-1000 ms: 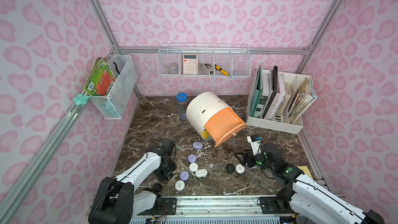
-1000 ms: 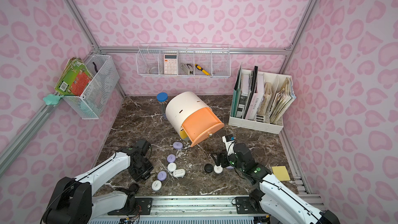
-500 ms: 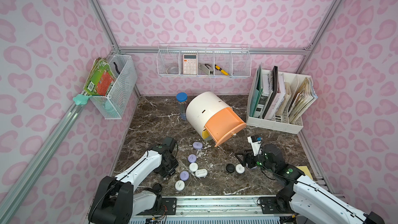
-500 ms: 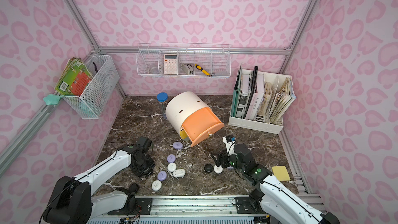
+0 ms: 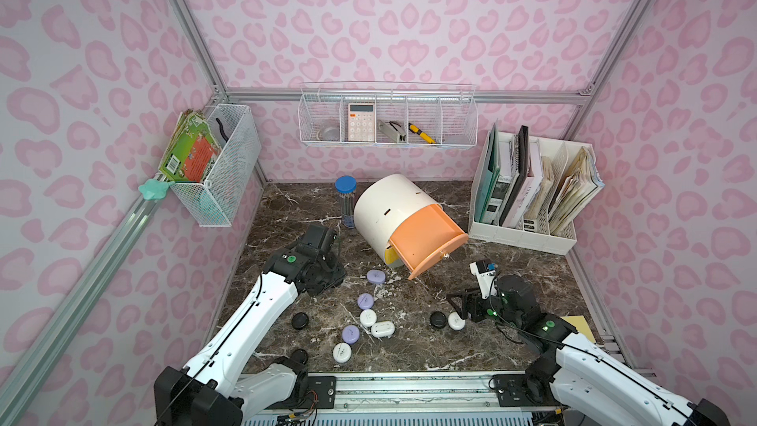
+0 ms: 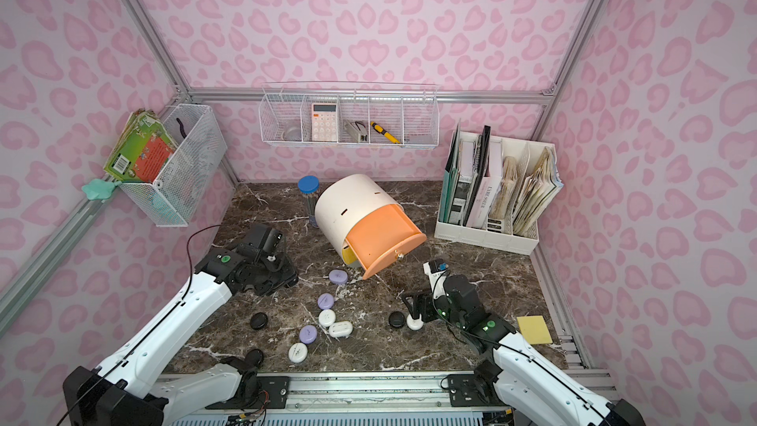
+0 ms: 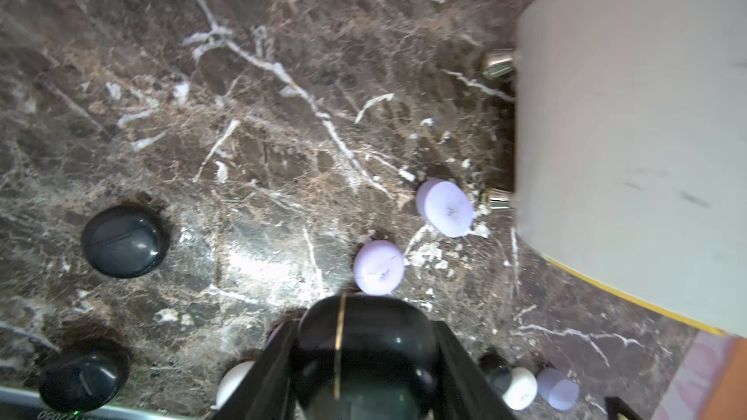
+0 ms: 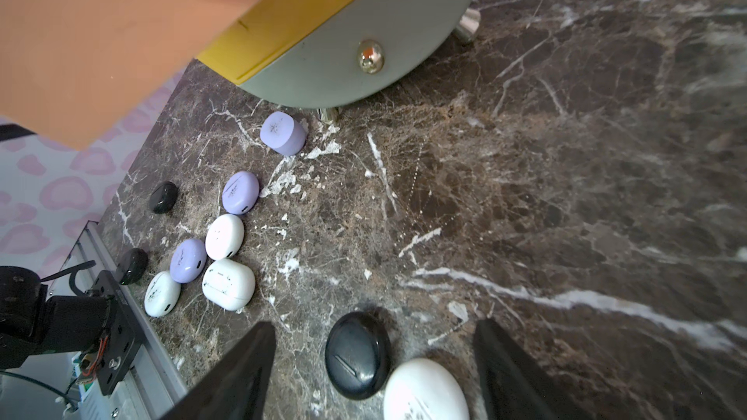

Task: Put the bluetooth earphones in the drawer according to color
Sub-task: Pick up the Bluetooth earphone from the center of the board, then place the bluetooth earphone in the drawer.

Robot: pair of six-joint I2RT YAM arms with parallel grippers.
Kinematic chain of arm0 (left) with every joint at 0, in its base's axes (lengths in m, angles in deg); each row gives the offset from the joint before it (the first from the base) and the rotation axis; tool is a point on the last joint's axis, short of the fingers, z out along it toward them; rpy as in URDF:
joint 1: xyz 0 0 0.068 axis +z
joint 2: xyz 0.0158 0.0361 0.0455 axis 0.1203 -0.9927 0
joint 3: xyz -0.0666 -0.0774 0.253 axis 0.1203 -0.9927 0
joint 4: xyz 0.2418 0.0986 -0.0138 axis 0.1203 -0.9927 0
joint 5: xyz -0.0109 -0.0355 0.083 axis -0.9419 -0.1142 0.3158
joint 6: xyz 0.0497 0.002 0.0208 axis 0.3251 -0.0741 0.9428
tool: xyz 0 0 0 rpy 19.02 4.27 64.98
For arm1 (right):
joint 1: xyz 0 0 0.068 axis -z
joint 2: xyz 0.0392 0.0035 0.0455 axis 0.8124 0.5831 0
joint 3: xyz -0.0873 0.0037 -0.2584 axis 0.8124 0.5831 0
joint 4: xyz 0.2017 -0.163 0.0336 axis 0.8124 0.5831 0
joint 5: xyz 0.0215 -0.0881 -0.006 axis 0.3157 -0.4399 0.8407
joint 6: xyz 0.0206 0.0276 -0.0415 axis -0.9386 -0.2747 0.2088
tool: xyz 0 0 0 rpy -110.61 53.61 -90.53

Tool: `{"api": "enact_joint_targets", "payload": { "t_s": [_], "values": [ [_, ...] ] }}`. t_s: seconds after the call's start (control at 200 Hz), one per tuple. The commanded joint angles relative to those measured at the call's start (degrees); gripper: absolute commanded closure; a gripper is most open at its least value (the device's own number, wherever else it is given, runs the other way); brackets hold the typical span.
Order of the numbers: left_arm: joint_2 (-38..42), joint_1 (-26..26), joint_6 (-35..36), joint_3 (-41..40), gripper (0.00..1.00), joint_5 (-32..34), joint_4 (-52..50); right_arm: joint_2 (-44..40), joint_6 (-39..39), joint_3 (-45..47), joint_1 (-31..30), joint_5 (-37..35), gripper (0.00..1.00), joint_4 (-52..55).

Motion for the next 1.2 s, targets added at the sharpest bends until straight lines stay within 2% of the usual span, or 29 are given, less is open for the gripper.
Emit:
{"api": "enact_joint_targets", "payload": {
  "t_s": [0.0, 0.29, 0.48, 0.715, 0.81, 0.965, 1.2],
  "values": [
    [-1.98, -1.86, 2.01, 4.45, 0.66, -0.63, -0.05, 0.04, 0.17, 0.48, -1.68, 0.59, 0.22, -0.63],
    [-13.33, -7.79, 4.72, 19.02, 0.67, -2.09, 2.52, 5.13, -4.24, 2.11, -15.57, -6.22, 0.26, -6.39],
    [-20.24, -10.87, 6.49, 27.14, 0.68, -3.62, 4.6, 9.31, -8.37, 4.09, -20.73, -10.27, 0.26, -10.14],
    [-25.53, -13.9, 7.46, 32.66, 0.68, -4.78, 5.23, 11.59, -11.31, 5.6, -21.08, -14.49, 0.24, -8.68],
    [-26.33, -15.0, 7.46, 33.19, 0.68, -5.04, 5.88, 12.72, -12.39, 5.91, -19.48, -15.52, 0.23, -8.09],
    [-26.7, -16.09, 7.72, 33.34, 0.68, -4.95, 6.76, 13.67, -12.4, 7.25, -15.45, -13.67, 0.24, -10.03],
    [-27.57, -16.91, 7.86, 33.86, 0.67, -5.31, 7.32, 14.5, -7.82, 5.74, -16.2, -11.58, 0.25, -11.52]
  ]
}}
